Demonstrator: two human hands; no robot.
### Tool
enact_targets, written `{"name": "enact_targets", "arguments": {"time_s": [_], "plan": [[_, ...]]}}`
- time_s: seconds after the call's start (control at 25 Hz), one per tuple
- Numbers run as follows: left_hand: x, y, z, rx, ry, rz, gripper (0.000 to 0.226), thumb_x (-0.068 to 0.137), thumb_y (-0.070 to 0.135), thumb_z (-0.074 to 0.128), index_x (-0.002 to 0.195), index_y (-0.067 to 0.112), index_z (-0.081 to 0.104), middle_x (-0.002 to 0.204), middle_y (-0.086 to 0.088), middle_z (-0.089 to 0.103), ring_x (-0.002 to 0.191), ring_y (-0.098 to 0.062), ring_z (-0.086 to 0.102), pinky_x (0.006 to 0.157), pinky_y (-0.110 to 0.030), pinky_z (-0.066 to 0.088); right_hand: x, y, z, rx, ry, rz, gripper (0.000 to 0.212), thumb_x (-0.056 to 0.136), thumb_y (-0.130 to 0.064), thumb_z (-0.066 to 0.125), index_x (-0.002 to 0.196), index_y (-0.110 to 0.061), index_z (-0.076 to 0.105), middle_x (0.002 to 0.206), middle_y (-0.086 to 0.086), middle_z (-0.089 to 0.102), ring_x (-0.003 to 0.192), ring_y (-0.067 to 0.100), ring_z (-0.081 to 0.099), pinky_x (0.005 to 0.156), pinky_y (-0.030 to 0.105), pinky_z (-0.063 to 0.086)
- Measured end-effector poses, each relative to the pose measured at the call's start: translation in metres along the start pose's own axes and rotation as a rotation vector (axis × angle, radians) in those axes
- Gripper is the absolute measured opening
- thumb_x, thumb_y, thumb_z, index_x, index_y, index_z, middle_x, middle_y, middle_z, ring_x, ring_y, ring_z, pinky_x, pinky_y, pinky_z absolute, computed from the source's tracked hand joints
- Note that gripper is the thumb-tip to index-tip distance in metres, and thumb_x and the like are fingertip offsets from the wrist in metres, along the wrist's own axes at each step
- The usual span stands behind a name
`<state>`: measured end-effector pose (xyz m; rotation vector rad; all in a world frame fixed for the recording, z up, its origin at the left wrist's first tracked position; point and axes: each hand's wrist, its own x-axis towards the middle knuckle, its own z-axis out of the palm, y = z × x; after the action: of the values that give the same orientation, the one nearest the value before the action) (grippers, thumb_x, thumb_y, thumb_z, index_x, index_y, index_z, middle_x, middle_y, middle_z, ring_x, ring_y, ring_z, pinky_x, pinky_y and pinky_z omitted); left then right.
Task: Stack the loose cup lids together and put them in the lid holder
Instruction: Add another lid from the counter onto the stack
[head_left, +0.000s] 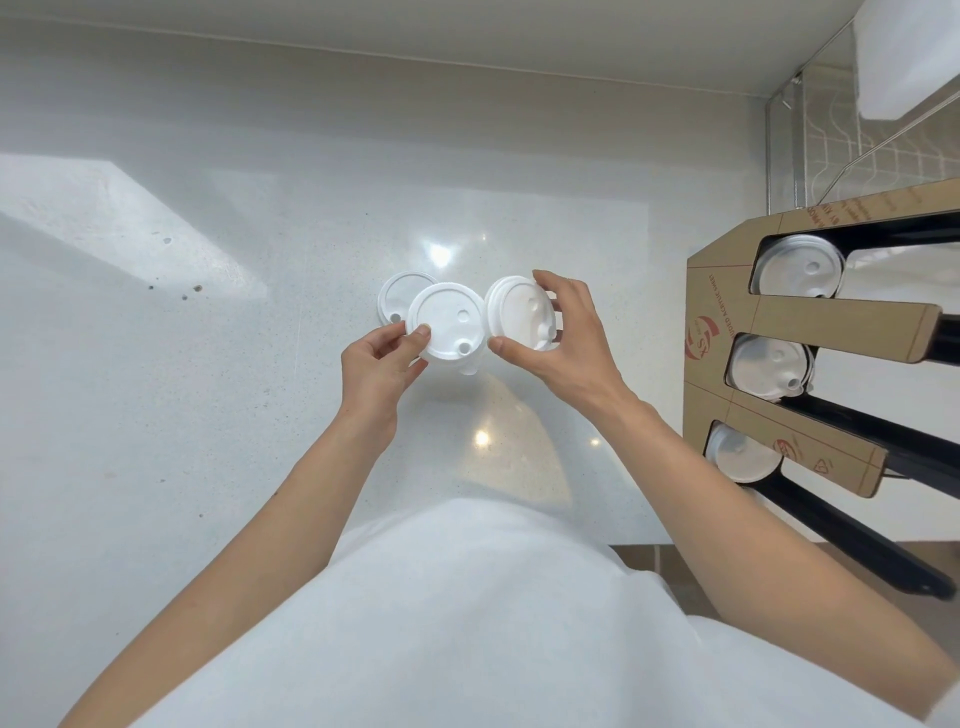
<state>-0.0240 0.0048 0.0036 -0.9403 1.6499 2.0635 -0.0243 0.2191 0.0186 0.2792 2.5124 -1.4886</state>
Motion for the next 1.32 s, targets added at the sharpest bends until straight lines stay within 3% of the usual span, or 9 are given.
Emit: {"name": "enact_targets", "arguments": {"time_s": [0.2,0.4,0.6,0.8,1.0,1.16,1.32], "plan": [[-0.002,0.003,0.003,0.045,-0.103,0.018,0.035,0.092,0.013,0.071,0.123,-0.003,0.066,0.132,-0.016,0.066,0.119,-0.026,0.067,0.104,-0.04,0.053,0.001,-0.003,0.008,-0.008,-0.066,-0.013,0.088,0.067,-0.051,0.086,0.142,-0.034,0.043,0.138,-0.012,0.04,0.119,-0.006,0.044,0.093,0.013,0.039],[-0.004,0.003,0.006,0.063,-0.139,0.019,0.041,0.091,0.013,0.072,0.128,-0.002,0.062,0.124,-0.022,0.07,0.115,-0.028,0.069,0.103,-0.04,0.054,0.003,-0.005,0.013,0.05,-0.127,0.0,0.079,0.067,-0.045,0.088,0.135,-0.038,0.048,0.134,-0.006,0.049,0.119,0.013,0.052,0.092,0.024,0.049],[-0.004,0.004,0.006,0.065,-0.169,0.004,0.041,0.092,0.013,0.07,0.129,-0.001,0.06,0.124,-0.022,0.069,0.115,-0.027,0.069,0.1,-0.036,0.056,0.006,-0.004,0.011,0.19,-0.064,0.038,0.041,0.09,-0.028,0.073,0.128,-0.025,0.06,0.116,-0.001,0.063,0.103,0.014,0.062,0.085,0.027,0.052],[-0.005,0.004,0.007,0.069,-0.215,-0.019,0.037,0.094,0.014,0.067,0.129,0.002,0.061,0.121,-0.017,0.071,0.112,-0.024,0.071,0.099,-0.033,0.056,0.01,-0.001,0.01,0.244,-0.026,0.155,0.039,0.088,-0.034,0.073,0.125,-0.025,0.062,0.111,-0.004,0.066,0.1,0.013,0.063,0.085,0.033,0.055],[-0.007,0.005,0.008,0.023,-0.233,-0.033,0.035,0.095,0.019,0.067,0.129,0.01,0.063,0.114,-0.007,0.07,0.103,-0.018,0.071,0.095,-0.032,0.058,0.011,0.001,0.017,0.237,0.028,0.224,0.032,0.084,-0.039,0.076,0.108,-0.022,0.065,0.105,-0.004,0.068,0.096,0.019,0.067,0.082,0.037,0.058],[-0.009,0.006,0.01,0.04,-0.241,-0.001,0.04,0.087,0.013,0.076,0.125,0.01,0.064,0.119,-0.012,0.069,0.113,-0.02,0.069,0.097,-0.034,0.057,0.008,0.002,0.019,0.244,0.057,0.24,0.027,0.081,-0.042,0.077,0.096,-0.026,0.061,0.102,-0.008,0.068,0.093,0.016,0.068,0.079,0.033,0.058],[-0.008,0.006,0.009,0.048,-0.208,0.007,0.038,0.09,0.012,0.072,0.127,0.005,0.064,0.12,-0.013,0.066,0.123,-0.028,0.064,0.1,-0.038,0.056,0.009,0.003,0.018,0.286,0.019,0.249,0.025,0.083,-0.037,0.077,0.097,-0.022,0.062,0.107,-0.002,0.069,0.099,0.019,0.069,0.081,0.035,0.058]]}}
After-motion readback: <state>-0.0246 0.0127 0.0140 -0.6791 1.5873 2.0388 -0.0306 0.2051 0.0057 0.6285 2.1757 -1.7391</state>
